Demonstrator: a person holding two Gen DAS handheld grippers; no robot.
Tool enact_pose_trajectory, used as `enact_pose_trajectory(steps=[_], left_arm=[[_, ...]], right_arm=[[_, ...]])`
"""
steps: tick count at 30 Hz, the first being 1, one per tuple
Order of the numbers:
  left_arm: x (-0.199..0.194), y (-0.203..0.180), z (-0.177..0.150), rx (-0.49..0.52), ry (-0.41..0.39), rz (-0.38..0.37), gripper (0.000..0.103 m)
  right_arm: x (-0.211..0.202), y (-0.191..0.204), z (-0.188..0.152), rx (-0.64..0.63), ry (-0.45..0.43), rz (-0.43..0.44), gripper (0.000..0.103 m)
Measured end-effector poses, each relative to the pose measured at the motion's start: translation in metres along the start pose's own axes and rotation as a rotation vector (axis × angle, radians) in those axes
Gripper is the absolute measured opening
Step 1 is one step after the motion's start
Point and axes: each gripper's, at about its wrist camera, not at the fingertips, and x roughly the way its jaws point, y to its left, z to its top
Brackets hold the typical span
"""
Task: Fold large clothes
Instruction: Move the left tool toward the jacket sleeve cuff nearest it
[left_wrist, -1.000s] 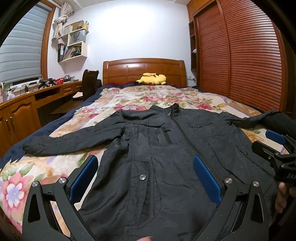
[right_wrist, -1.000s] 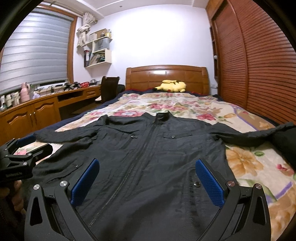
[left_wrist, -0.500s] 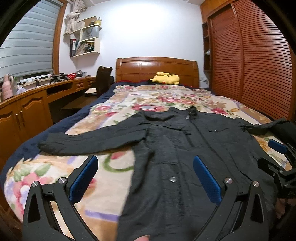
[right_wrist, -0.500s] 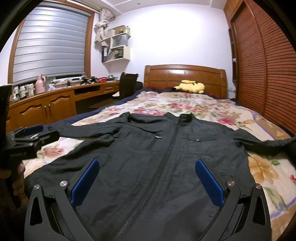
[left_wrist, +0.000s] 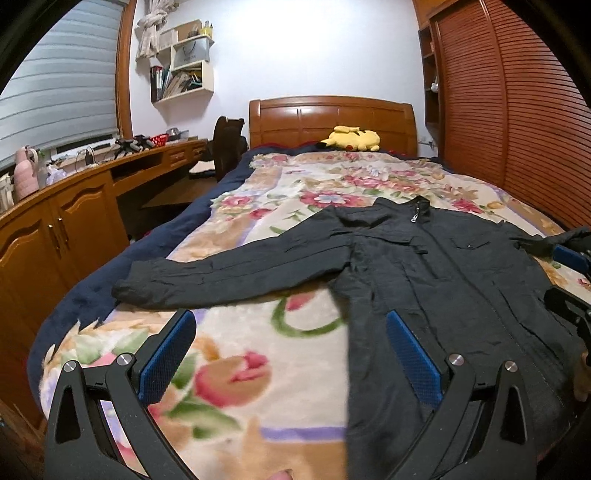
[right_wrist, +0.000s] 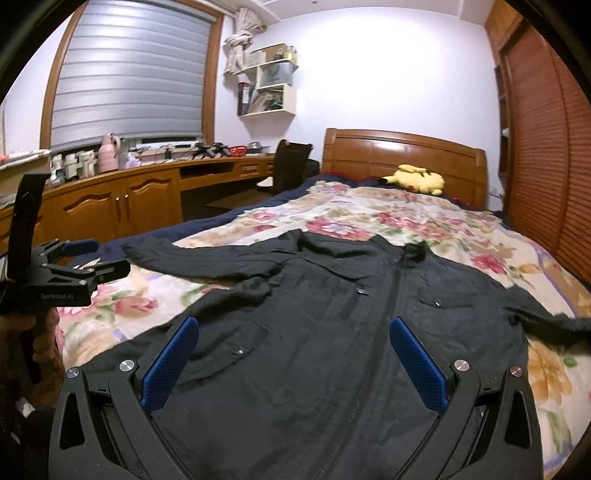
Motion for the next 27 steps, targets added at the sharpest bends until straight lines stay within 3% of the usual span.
enact_pose_trajectory(steps=[6,15,21,27], left_arm=[[0.012,0.039,0.002,-0.022,0.05,0.015,0.103],[0.048,0.102,0.004,0.031,0.118,0.166,0.103],[0.071,0.135,0.002,0.058,0.18,0.174,0.103],[0.096,0.176,-0.002,-0.016,0.266,0.129,0.103]], right_arm=[[0.03,0.009,0.012,-0.025,0.01,0.064,0.103],[0.078,0.006,-0.002,-0.051,0.085,0.123,0.103],[0.096,-0.009,-0.018,-0.065,0.13,0.132,0.103],[0.094,-0.019,-0.03,-0.073,0.141,0.139,0.103]])
